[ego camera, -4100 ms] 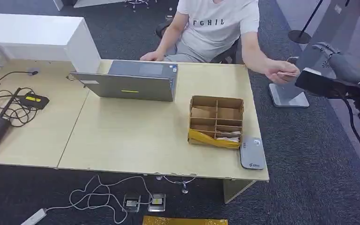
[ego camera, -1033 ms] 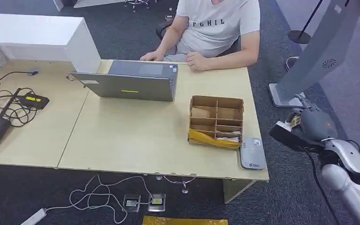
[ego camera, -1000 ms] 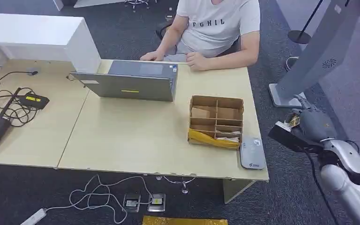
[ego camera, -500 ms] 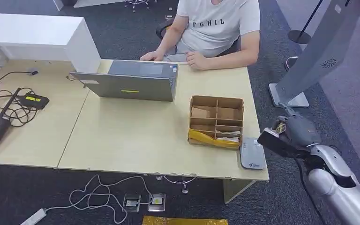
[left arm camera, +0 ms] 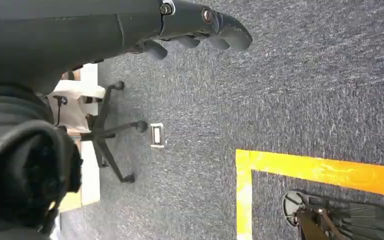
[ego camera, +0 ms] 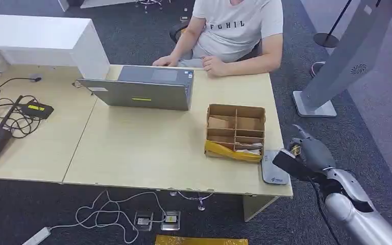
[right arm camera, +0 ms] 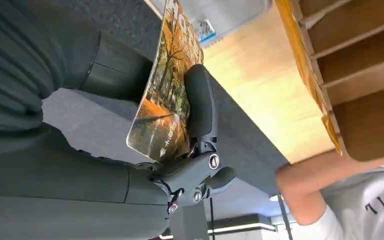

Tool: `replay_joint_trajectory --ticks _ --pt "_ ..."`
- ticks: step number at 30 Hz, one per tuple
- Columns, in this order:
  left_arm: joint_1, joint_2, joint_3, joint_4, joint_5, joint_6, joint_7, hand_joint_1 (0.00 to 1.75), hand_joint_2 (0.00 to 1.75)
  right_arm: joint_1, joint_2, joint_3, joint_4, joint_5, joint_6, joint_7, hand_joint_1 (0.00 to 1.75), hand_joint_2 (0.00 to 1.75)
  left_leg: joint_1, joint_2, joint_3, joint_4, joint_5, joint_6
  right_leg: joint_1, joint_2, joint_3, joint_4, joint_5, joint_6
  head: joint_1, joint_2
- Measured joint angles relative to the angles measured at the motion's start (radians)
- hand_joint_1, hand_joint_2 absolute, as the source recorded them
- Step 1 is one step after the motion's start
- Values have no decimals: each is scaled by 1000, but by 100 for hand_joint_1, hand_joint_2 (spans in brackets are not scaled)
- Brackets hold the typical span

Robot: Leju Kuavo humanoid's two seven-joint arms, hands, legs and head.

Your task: Pass the card to the sensor for recognition and then transmit it.

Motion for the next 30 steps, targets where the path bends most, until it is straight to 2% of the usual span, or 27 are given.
replay_joint_trajectory --ticks 30 --pt "0 -6 -1 0 8 12 19 0 0 21 41 76 109 -89 -59 -30 175 175 0 0 0 0 0 0 0 0 0 0 0 0 0 0"
